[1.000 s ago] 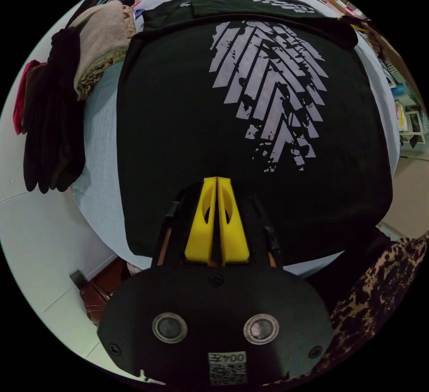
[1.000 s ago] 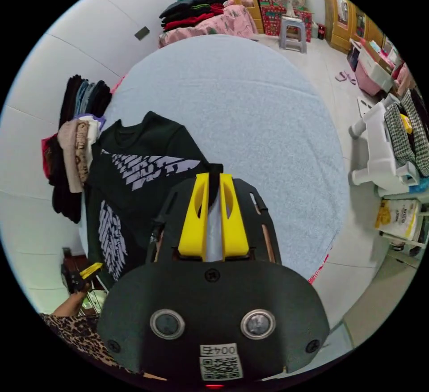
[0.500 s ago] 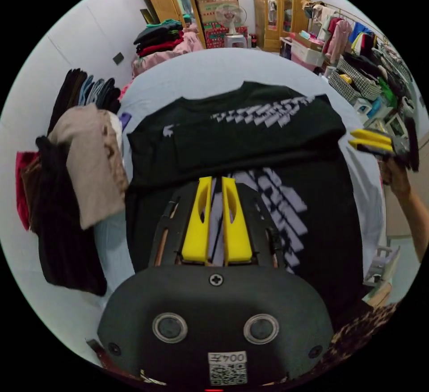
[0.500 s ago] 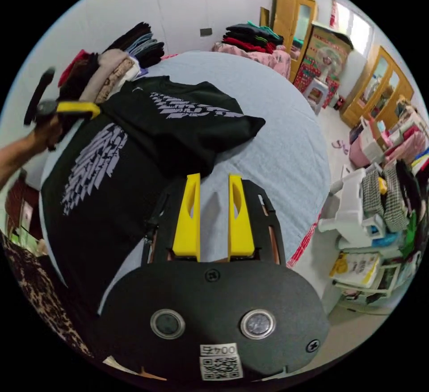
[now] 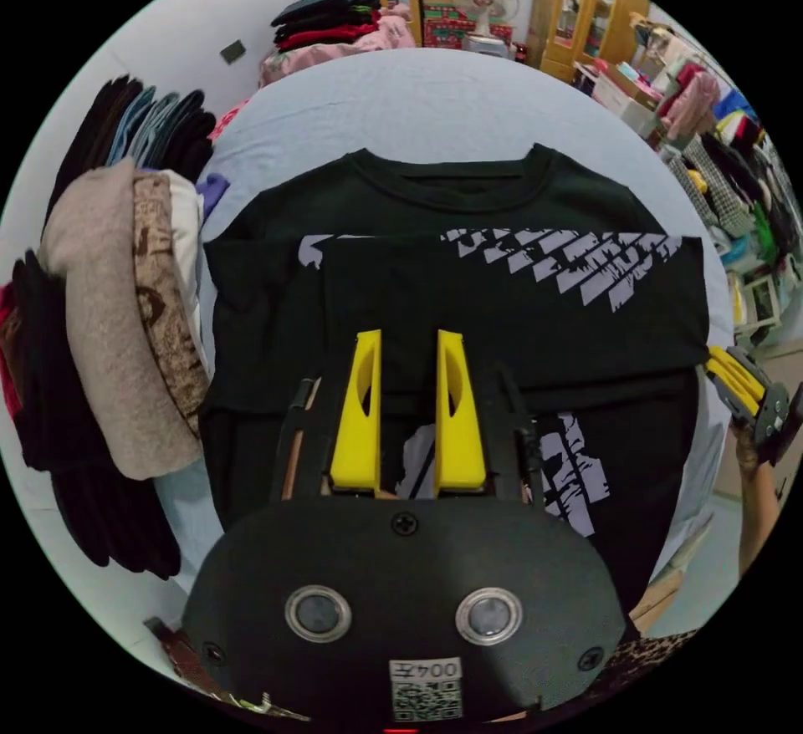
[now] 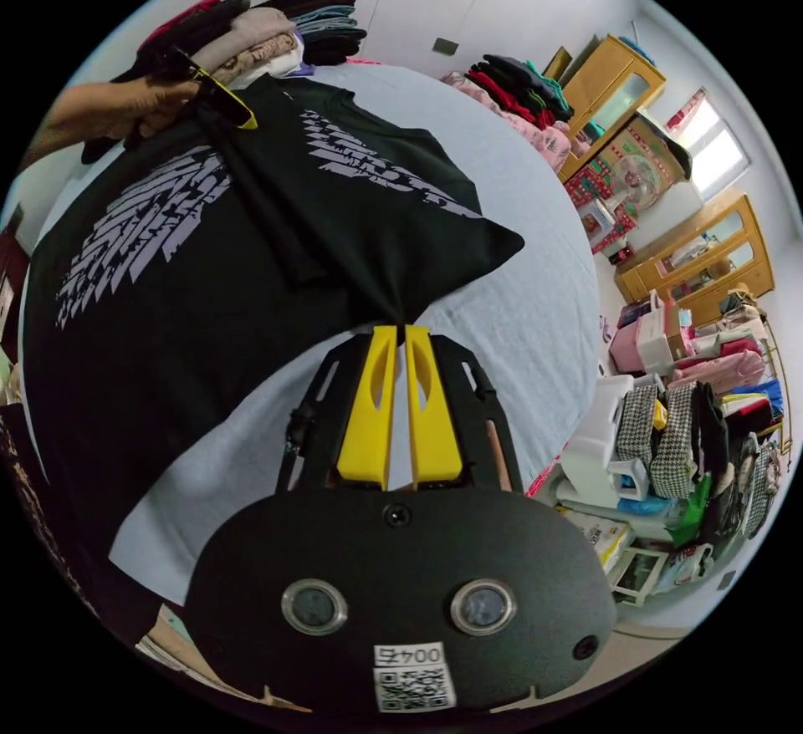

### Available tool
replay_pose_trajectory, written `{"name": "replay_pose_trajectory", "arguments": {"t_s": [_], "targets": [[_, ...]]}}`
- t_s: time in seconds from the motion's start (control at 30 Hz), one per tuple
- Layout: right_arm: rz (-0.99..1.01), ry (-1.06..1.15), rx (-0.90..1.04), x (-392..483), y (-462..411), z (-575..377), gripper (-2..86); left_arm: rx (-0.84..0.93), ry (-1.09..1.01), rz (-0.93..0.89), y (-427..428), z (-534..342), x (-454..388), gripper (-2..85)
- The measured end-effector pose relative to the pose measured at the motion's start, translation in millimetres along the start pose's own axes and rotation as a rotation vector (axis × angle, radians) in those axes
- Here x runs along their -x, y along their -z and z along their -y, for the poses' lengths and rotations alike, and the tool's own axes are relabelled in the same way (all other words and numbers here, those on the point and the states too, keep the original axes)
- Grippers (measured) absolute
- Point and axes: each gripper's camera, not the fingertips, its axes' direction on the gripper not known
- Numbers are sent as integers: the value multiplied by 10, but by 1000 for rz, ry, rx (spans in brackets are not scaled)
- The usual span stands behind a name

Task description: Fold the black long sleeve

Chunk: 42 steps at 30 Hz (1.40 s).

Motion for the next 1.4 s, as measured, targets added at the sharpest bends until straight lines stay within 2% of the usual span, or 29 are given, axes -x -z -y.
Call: {"name": "replay_pose_trajectory", "arguments": {"t_s": [0.13, 0.27, 0.47, 0.6, 0.67, 0.73, 0.8, 0.97, 1.03, 1.1, 1.17, 1.4], "targets": [[30, -5, 17, 62, -1, 74, 36, -12, 9, -26, 12, -55, 244, 101], [166, -133, 62, -174, 8, -47, 47, -25, -50, -54, 11, -45, 359, 112], [205, -255, -126, -368, 284, 142, 73, -43, -36, -59, 30, -79, 513, 115], [212, -274, -46, -440, -23, 424, 111, -48, -29, -59, 51, -111, 609, 115], [230, -218, 55, -417, -307, 461, 118, -49, -53, -49, 66, -127, 664, 115], [251, -196, -6, -425, -310, 381, 121, -60, -56, -56, 73, -159, 732, 115], [292, -212, 11, -513, -291, 378, 124, -78, -46, -68, 80, -208, 812, 115], [410, -427, -115, -968, -149, 422, 117, -101, -47, -64, 118, -301, 939, 119], [460, -449, -94, -1017, -254, 527, 118, -107, -40, -68, 131, -334, 997, 119], [436, -415, 57, -949, -489, 662, 111, -114, -43, -69, 145, -374, 1051, 119], [389, -413, 81, -928, -403, 739, 110, -113, -41, -67, 169, -411, 1119, 119], [367, -419, 32, -669, 160, 551, 99, -124, -28, -60, 243, -551, 1316, 115]]}}
